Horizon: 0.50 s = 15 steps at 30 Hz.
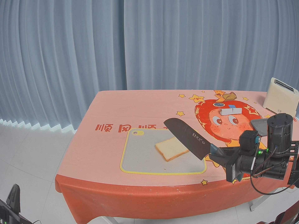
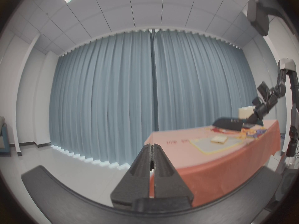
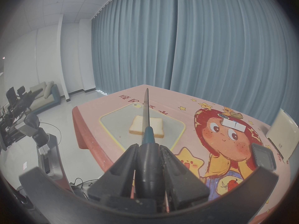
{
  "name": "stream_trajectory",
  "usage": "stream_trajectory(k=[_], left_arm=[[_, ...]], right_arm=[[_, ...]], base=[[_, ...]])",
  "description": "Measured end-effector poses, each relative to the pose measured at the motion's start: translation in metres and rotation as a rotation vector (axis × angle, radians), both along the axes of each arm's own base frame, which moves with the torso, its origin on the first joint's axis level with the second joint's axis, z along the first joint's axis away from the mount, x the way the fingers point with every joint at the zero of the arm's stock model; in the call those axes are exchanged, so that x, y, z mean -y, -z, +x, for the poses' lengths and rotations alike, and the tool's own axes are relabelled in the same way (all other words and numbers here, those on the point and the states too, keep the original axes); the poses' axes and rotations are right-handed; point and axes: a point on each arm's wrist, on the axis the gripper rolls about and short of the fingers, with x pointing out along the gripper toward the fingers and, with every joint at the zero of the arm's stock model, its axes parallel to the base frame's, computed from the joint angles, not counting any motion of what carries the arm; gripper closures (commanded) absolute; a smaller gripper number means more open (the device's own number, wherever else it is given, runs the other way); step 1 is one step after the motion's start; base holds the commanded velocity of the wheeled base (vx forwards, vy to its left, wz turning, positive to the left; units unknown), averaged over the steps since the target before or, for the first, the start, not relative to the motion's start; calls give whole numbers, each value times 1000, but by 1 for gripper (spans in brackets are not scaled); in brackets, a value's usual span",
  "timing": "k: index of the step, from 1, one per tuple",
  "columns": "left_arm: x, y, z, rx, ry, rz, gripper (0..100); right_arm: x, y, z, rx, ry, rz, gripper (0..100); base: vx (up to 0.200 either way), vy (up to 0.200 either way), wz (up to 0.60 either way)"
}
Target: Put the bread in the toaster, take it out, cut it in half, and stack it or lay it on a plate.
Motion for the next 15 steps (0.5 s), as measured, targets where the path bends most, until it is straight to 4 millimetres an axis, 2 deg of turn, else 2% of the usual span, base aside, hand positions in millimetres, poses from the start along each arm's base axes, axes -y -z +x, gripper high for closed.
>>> stream_trajectory(k=[7, 11, 15], left_arm=[[0, -20, -4, 204, 14, -3, 100], [1, -24, -5, 222, 53, 20, 100], [2, -35, -3, 241, 70, 34, 100]], right_arm=[[-7, 2, -8, -5, -25, -5, 100], [-9, 3, -11, -10, -41, -7, 100], [-9, 4, -12, -12, -44, -8, 100]], base=[[0, 0, 0], [0, 0, 0], [0, 0, 0]])
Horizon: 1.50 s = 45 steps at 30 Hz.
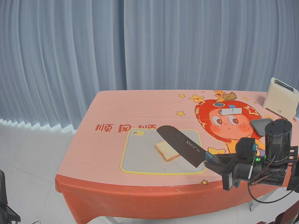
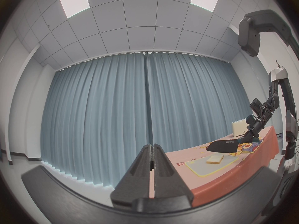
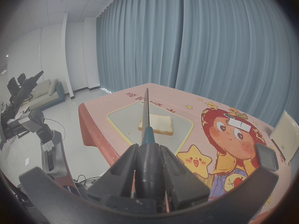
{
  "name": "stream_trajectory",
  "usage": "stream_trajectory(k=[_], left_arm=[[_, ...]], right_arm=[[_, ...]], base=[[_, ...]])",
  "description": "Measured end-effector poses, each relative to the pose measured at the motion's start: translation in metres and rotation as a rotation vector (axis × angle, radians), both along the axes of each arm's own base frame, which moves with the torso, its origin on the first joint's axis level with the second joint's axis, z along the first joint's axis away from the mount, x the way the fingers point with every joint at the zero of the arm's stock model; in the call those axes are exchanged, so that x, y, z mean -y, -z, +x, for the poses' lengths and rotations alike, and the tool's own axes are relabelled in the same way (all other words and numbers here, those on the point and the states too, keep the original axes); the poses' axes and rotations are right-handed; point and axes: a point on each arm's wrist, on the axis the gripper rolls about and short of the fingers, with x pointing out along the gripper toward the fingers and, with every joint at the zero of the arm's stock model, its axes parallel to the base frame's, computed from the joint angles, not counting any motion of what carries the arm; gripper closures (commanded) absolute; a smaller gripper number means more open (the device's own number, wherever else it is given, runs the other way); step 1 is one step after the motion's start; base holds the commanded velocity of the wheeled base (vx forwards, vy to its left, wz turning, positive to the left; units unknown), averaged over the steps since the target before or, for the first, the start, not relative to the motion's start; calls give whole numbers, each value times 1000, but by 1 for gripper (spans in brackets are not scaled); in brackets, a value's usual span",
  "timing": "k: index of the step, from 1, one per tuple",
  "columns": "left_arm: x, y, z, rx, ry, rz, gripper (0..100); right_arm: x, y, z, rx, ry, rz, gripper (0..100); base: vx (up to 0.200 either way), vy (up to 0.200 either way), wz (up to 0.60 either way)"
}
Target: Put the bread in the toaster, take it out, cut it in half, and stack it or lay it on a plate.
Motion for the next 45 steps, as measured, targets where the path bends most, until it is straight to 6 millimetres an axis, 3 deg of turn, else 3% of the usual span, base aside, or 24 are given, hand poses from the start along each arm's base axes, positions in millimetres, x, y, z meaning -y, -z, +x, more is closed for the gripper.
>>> stream_trajectory(k=[9, 19, 24, 35, 45], left_arm=[[2, -41, 33, -20, 73, 34, 100], [7, -94, 116, -142, 271, 98, 100], [19, -96, 161, -231, 422, 130, 100], [82, -100, 238, -296, 709, 178, 100], [110, -109, 277, -285, 764, 182, 100]], right_arm=[[1, 0, 1, -1, 4, -1, 100], [1, 1, 1, -3, 7, -3, 100], [1, 1, 2, -5, 17, -2, 100], [-12, -3, 15, -2, 110, 26, 100], [-22, -3, 25, -1, 124, 23, 100]], base=[[0, 0, 0], [0, 0, 0], [0, 0, 0], [0, 0, 0], [0, 0, 0]])
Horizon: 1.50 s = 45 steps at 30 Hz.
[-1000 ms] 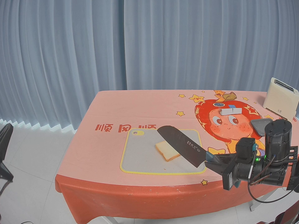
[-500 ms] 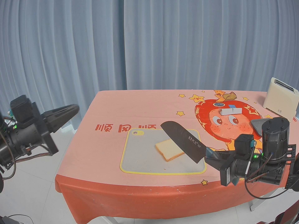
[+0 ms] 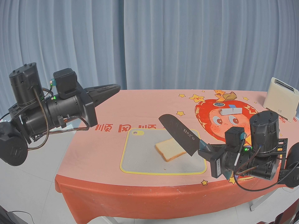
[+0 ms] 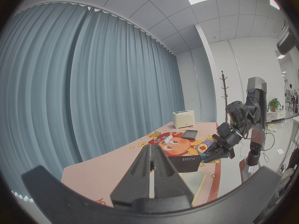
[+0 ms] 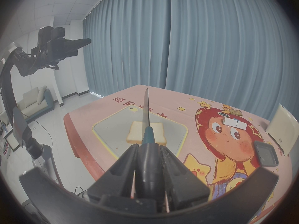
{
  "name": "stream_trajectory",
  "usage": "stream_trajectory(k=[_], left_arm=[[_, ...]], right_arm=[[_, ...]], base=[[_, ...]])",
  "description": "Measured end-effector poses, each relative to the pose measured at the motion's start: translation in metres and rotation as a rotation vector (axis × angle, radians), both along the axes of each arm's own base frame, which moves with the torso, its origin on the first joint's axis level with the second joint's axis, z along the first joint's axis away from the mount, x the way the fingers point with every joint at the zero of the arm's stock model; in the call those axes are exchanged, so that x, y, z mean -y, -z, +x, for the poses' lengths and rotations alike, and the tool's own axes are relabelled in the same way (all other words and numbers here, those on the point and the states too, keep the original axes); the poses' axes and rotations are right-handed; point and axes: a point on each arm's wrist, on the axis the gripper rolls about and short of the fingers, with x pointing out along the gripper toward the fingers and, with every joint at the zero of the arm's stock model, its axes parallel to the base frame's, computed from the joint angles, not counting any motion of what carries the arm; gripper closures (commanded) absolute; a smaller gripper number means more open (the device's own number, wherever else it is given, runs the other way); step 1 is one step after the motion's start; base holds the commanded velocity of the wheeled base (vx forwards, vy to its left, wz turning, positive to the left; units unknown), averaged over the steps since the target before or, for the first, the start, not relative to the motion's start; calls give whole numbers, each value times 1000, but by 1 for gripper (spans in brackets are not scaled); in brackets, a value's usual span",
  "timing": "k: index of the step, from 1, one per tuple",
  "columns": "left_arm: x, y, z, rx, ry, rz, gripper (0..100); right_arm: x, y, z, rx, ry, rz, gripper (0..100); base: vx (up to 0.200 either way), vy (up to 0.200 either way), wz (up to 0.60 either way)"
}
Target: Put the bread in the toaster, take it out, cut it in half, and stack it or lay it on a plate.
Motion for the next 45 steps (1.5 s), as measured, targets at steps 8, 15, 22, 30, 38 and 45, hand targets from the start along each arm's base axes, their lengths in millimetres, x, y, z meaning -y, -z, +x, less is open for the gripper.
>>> stream_trajectory(k=[8, 15, 22, 30, 38, 45], left_arm=[[11, 3, 16, -33, -8, 15, 100], [20, 1, 28, -26, -3, 17, 100], [34, 13, 36, -79, 14, 43, 100], [57, 38, 48, -156, 44, 106, 100], [84, 49, 63, -157, 59, 127, 100], [95, 59, 69, -171, 53, 141, 100]], right_arm=[[-4, -5, 4, 25, 29, -17, 100], [-18, -6, 9, 17, 2, -26, 100], [-21, 3, 12, -1, -1, -53, 100], [-22, 13, 16, -20, 9, -88, 100], [-20, 18, 16, -3, 43, -134, 100], [-20, 19, 13, 27, 92, -173, 100]], base=[[0, 0, 0], [0, 0, 0], [0, 0, 0], [0, 0, 0], [0, 0, 0], [0, 0, 0]])
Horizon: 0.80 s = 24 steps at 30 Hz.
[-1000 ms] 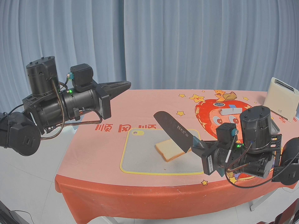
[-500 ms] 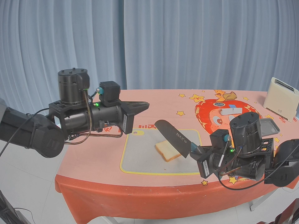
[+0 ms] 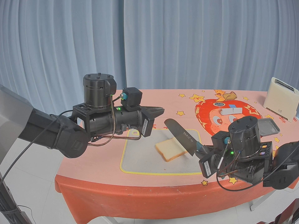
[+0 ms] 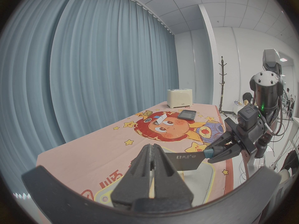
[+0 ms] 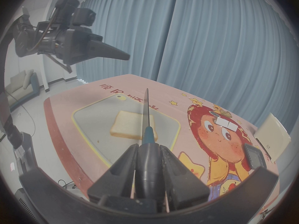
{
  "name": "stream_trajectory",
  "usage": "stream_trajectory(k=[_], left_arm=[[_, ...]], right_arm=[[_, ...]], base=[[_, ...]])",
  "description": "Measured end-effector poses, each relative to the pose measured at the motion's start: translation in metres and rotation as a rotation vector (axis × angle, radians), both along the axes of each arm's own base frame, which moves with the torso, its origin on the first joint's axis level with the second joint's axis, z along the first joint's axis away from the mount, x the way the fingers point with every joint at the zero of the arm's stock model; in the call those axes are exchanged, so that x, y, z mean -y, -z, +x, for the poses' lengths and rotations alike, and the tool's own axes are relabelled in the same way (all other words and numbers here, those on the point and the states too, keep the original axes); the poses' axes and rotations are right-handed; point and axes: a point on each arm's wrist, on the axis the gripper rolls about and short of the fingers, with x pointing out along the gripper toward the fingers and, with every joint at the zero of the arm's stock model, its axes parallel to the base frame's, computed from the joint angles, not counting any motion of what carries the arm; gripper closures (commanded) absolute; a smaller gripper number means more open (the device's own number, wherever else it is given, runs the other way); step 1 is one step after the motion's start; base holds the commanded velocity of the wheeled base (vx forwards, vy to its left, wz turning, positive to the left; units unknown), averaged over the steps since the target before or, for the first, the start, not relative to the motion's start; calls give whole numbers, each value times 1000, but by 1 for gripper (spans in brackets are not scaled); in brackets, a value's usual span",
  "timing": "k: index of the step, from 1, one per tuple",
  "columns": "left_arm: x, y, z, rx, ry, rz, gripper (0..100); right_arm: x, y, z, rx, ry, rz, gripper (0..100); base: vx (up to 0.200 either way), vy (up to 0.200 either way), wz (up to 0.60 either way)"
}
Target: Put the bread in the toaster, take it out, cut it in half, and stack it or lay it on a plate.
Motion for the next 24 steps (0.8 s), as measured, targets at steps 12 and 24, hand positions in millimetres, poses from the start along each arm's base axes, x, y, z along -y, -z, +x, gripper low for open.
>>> stream_trajectory(k=[12, 24], left_arm=[[3, 2, 4, 1, -9, 0, 100], [17, 15, 11, -9, -30, 20, 100]], right_arm=[[-11, 1, -15, 45, -1, -30, 100], [-13, 5, -20, 48, -14, -41, 100]], base=[[0, 0, 0], [0, 0, 0]])
